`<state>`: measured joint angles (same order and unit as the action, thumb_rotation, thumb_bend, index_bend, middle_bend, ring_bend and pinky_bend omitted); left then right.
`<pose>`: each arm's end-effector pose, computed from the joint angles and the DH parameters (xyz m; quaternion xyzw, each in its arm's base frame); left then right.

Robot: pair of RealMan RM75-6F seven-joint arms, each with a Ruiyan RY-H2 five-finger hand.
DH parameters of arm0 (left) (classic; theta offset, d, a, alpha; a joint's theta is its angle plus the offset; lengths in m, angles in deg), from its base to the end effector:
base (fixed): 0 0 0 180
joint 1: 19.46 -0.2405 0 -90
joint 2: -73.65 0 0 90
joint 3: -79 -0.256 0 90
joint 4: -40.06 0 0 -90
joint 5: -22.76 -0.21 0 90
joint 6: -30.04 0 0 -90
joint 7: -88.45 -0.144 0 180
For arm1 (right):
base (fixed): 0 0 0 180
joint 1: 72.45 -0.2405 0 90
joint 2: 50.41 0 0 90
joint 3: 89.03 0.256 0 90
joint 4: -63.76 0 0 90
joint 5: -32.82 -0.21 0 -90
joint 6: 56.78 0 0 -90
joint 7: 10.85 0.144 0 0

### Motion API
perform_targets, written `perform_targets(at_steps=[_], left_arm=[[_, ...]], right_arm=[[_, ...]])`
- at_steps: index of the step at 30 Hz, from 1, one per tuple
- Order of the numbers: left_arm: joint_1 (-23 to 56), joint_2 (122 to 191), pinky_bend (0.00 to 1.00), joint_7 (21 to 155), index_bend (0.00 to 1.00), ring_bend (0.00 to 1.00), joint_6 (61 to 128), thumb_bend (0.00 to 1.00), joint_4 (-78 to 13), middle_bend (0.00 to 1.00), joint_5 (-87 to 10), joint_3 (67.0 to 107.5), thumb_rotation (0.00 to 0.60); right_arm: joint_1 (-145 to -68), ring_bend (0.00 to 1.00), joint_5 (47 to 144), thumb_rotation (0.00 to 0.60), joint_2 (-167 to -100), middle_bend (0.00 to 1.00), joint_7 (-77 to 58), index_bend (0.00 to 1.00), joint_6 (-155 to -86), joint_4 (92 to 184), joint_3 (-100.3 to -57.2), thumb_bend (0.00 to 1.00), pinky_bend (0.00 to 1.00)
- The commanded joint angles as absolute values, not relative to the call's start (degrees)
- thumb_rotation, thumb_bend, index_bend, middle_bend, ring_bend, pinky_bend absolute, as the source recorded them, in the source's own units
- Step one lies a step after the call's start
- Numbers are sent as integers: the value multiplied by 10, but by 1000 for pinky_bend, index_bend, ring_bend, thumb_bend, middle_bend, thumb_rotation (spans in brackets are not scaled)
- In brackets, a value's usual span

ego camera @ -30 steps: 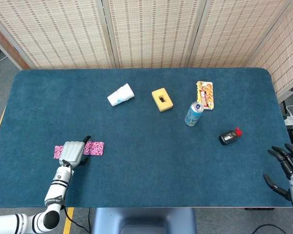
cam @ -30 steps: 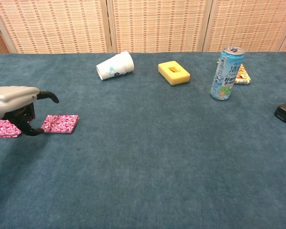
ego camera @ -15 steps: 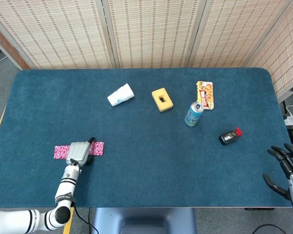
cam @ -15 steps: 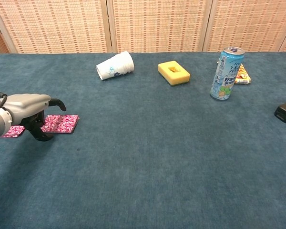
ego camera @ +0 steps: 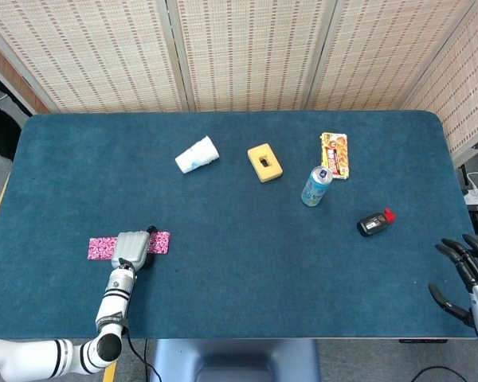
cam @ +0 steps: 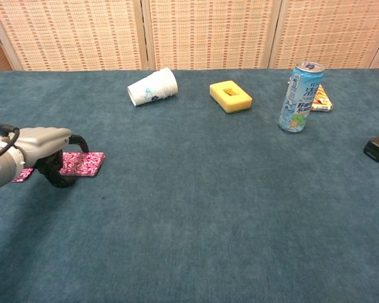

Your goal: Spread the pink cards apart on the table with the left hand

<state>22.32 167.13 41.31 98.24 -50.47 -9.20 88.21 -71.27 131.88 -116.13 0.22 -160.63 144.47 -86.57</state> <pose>-0.1871 0.3176 -0.0311 -0.6864 -0.4471 -0.1996 0.5377 -0.3125 -0.1391 0.1929 0.5851 -0.2856 0.4989 0.5720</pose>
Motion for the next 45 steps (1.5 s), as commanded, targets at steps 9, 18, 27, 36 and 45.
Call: perform_targets(at_steps=[9, 18, 27, 36, 45], left_arm=[[226, 1671, 1000, 416, 241, 1000, 985, 314, -509, 1000, -91, 885, 600], [225, 1675, 1000, 422, 297, 1000, 989, 309, -509, 1000, -97, 884, 600], [222, 1678, 1000, 431, 409, 1000, 998, 310, -509, 1000, -116, 884, 600], [217, 1672, 1000, 428, 571, 1000, 1008, 310, -512, 1000, -134, 876, 600], [192, 1650, 1000, 437, 614, 1000, 1039, 312, -538, 1000, -170, 857, 600]], right_arm=[[-713, 84, 1319, 600, -1162, 179, -1, 210, -1605, 1445, -866, 187, 278], [-713, 84, 1319, 600, -1162, 179, 1, 210, -1606, 1445, -866, 187, 278], [-713, 84, 1321, 600, -1162, 179, 1, 211, -1606, 1444, -867, 187, 278], [-714, 84, 1321, 600, -1162, 179, 0, 211, -1606, 1444, -867, 187, 279], [-714, 84, 1320, 600, -1162, 179, 0, 211, -1605, 1444, -867, 187, 278]])
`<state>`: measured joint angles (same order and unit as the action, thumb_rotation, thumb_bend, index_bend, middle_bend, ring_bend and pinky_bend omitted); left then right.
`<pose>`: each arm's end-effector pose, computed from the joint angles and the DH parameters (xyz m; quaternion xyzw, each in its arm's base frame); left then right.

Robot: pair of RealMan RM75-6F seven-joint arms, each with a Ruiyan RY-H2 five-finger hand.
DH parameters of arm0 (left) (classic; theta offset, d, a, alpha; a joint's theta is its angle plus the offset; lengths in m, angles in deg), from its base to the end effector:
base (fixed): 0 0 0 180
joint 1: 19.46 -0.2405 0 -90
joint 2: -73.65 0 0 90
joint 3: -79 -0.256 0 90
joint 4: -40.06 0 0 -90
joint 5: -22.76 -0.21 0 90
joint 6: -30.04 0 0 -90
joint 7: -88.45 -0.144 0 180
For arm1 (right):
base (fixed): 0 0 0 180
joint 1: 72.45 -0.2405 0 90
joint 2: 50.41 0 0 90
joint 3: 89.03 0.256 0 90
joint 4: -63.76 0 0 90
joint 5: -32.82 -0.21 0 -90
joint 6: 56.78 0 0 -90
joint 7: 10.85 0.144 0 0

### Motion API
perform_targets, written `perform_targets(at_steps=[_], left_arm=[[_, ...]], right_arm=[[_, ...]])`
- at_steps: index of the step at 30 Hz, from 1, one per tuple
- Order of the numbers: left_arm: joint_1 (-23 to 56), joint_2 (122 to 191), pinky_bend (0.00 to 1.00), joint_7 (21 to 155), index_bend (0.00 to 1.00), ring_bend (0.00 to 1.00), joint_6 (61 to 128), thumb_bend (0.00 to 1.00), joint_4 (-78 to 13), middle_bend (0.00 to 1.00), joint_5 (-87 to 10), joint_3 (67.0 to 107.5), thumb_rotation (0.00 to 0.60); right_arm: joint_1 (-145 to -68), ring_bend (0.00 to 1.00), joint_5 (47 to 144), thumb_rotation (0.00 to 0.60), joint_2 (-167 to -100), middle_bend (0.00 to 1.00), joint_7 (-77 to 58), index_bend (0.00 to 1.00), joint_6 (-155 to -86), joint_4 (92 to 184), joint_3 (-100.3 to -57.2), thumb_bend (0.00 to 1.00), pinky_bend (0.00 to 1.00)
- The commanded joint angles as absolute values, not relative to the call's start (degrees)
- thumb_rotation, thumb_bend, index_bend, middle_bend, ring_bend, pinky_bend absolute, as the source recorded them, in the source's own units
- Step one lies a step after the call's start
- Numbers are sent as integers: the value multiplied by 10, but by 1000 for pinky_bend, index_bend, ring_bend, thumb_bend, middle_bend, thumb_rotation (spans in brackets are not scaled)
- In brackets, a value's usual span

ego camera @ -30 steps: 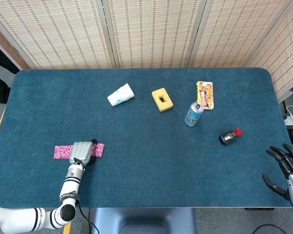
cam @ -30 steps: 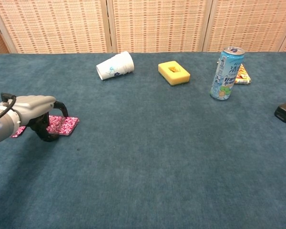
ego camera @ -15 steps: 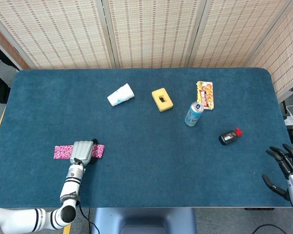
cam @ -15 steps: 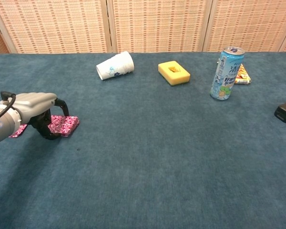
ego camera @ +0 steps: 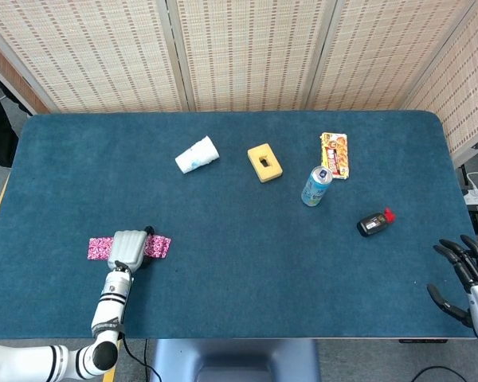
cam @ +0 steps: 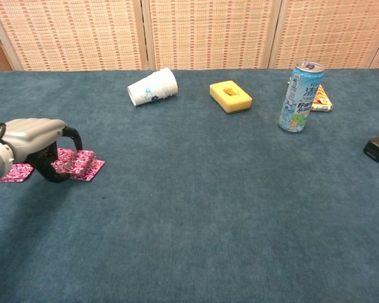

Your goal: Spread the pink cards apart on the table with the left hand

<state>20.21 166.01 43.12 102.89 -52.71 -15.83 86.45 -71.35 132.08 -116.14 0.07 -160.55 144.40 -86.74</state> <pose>-0.1868 0.3088 -0.0178 -0.6820 -0.4185 -0.2299 0.5540 -0.3124 -0.1390 0.1921 0.5877 -0.2852 0.4976 0.5706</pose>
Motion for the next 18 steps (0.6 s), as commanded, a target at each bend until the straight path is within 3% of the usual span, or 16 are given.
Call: perform_targets(at_steps=[1, 18], left_arm=[[187, 1646, 1000, 440, 614, 1000, 1044, 312, -543, 1000, -174, 854, 600], [85, 1602, 1000, 476, 616, 1000, 1110, 314, -569, 1000, -236, 785, 600]], right_arm=[[-714, 84, 1320, 600, -1162, 179, 0, 211, -1605, 1445, -867, 187, 278], [-714, 84, 1318, 600, -1162, 179, 1, 210, -1605, 1446, -866, 187, 278]])
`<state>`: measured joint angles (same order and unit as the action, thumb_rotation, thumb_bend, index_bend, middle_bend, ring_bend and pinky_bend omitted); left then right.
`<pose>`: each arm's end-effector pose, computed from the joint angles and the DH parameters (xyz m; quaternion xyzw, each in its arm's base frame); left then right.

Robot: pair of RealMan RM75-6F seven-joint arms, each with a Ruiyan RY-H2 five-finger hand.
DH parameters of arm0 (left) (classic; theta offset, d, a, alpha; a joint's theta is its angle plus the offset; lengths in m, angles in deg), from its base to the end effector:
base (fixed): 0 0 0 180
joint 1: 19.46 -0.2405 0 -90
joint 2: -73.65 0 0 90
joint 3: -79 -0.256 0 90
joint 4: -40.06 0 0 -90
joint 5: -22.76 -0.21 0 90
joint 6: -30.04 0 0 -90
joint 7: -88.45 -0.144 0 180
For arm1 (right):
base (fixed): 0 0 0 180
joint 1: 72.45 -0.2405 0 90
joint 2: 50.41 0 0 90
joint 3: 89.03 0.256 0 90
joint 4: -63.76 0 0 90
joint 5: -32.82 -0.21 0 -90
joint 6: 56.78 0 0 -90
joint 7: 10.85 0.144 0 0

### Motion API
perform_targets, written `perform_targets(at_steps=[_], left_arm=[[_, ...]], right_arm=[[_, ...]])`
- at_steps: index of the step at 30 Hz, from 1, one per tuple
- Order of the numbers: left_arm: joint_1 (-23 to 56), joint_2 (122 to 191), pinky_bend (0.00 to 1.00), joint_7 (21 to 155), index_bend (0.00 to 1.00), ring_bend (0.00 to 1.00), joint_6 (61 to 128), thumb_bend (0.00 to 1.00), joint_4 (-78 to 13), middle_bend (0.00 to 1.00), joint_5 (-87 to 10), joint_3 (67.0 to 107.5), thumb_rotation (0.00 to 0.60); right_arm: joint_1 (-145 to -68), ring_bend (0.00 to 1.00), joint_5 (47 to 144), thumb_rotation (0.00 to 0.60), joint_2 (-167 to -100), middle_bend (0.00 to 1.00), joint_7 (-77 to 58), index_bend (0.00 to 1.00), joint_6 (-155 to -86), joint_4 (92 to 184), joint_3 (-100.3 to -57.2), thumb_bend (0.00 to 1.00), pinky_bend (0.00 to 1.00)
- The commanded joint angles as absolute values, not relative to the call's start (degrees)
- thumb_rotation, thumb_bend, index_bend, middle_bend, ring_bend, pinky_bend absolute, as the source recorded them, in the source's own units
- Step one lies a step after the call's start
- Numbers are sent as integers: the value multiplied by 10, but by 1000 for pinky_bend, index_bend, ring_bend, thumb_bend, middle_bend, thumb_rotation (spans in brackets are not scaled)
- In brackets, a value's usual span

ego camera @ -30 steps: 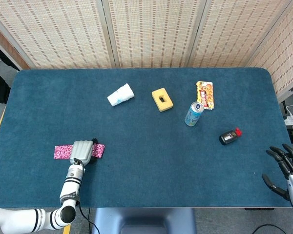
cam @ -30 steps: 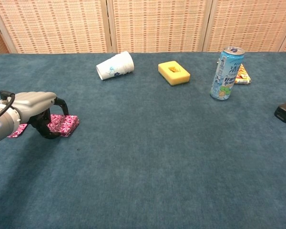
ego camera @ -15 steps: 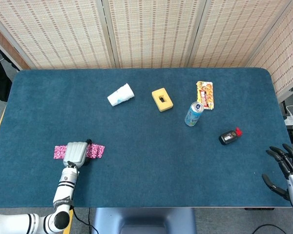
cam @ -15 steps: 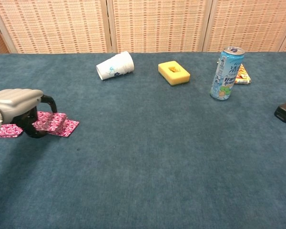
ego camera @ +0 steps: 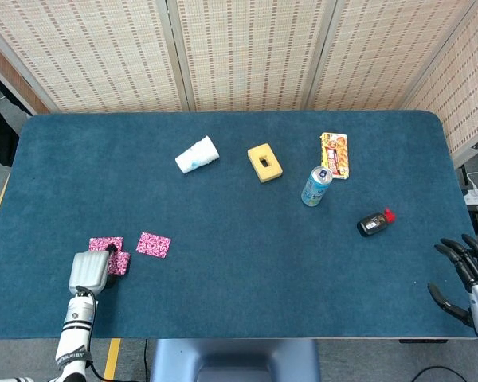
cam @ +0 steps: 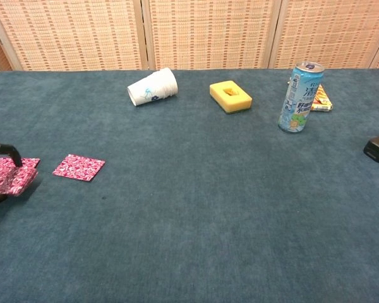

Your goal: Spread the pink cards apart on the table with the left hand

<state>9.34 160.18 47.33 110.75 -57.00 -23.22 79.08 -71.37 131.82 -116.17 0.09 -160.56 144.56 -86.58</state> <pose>-0.2481 0.2534 0.0172 -0.6494 -0.4241 -0.1995 0.5989 -0.3122 -0.1397 0.1925 0.5850 -0.2856 0.4988 0.5721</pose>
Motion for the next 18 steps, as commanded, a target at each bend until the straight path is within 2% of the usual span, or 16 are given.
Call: perform_targets(at_steps=[1, 10, 18], left_arm=[[81, 1603, 1000, 475, 616, 1000, 1112, 314, -567, 1000, -238, 784, 600], [56, 1603, 1000, 468, 610, 1000, 1122, 313, -571, 1000, -250, 782, 600], [42, 1598, 1000, 466, 437, 1000, 1115, 315, -582, 1000, -249, 786, 600]], right_arm=[[-714, 84, 1318, 600, -1162, 179, 0, 211, -1605, 1446, -866, 187, 279], [-713, 84, 1318, 600, -1162, 179, 0, 210, -1606, 1446, -866, 187, 278], [-712, 84, 1319, 600, -1163, 179, 2, 211, -1609, 1444, -865, 187, 278]])
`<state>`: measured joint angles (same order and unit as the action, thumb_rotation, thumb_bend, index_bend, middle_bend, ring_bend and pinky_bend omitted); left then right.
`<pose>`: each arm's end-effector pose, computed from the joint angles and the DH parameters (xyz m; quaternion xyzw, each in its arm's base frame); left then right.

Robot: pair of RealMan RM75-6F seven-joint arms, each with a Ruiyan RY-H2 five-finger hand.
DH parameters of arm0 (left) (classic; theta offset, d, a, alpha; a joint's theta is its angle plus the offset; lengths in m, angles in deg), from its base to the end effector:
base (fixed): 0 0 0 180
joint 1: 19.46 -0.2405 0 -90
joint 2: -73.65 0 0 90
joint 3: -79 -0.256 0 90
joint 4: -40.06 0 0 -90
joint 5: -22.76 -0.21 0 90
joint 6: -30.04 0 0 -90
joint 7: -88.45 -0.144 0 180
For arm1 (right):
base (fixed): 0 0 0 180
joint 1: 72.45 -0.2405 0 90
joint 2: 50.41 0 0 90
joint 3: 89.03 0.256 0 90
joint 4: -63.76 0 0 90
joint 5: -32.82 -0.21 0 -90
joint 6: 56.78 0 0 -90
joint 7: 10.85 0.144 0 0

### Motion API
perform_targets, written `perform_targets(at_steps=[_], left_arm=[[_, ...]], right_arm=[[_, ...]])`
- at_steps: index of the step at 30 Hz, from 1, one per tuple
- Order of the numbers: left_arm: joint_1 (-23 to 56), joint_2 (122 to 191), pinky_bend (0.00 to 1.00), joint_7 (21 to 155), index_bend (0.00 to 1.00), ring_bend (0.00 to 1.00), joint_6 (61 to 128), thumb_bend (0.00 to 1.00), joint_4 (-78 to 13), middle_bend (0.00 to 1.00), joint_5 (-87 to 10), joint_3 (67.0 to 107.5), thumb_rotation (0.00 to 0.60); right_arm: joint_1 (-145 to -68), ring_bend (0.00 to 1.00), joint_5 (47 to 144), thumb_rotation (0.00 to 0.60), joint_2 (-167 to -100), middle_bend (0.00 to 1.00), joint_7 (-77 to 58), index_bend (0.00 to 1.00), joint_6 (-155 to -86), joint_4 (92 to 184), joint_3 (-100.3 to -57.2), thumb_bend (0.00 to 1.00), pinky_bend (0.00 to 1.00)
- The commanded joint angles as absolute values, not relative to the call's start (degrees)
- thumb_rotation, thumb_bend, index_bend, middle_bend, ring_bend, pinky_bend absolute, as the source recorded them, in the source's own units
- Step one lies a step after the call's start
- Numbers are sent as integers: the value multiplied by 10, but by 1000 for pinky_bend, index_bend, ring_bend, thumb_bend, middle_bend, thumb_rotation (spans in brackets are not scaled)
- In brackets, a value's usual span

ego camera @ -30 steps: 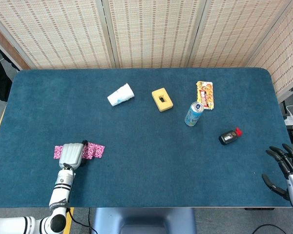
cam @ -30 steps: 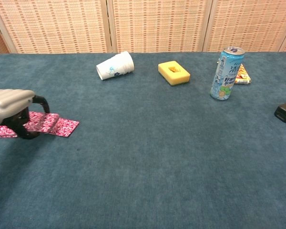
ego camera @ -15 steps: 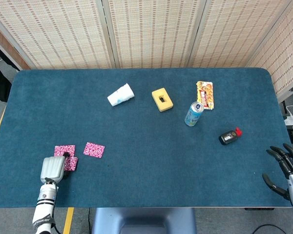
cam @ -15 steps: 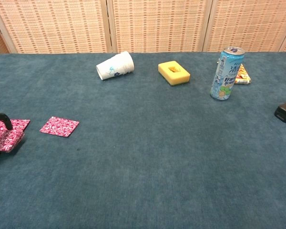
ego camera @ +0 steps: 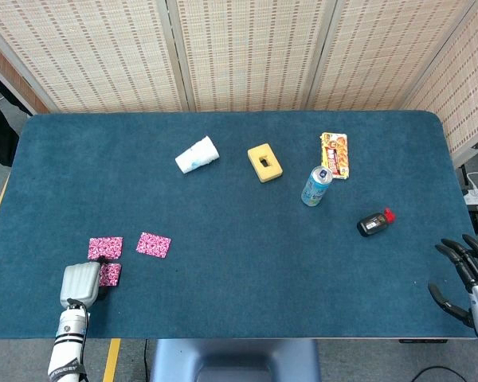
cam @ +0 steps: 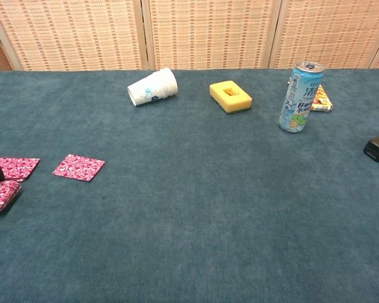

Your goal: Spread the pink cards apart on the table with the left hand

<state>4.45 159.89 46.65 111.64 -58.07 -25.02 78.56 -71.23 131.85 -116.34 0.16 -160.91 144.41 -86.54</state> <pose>-0.2627 0.2298 0.0188 -0.6387 -0.4393 -0.1814 0.6051 -0.3123 -0.1388 0.1925 0.5833 -0.2845 0.5007 0.5728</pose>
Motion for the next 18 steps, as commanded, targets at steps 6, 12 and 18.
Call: perform_targets(at_steps=[6, 12, 18], left_arm=[[37, 1596, 1000, 460, 339, 1000, 1109, 310, -587, 1000, -248, 791, 600], [34, 1591, 1000, 458, 276, 1000, 1097, 309, -594, 1000, -246, 794, 600], [30, 1579, 1000, 465, 226, 1000, 1089, 249, -610, 1000, -250, 797, 600]], right_arm=[[-712, 84, 1320, 600, -1164, 179, 2, 211, -1610, 1443, -866, 187, 278], [-711, 84, 1320, 600, -1164, 179, 3, 210, -1612, 1443, -866, 187, 278], [-711, 84, 1320, 600, -1164, 179, 3, 211, -1612, 1442, -866, 187, 278]])
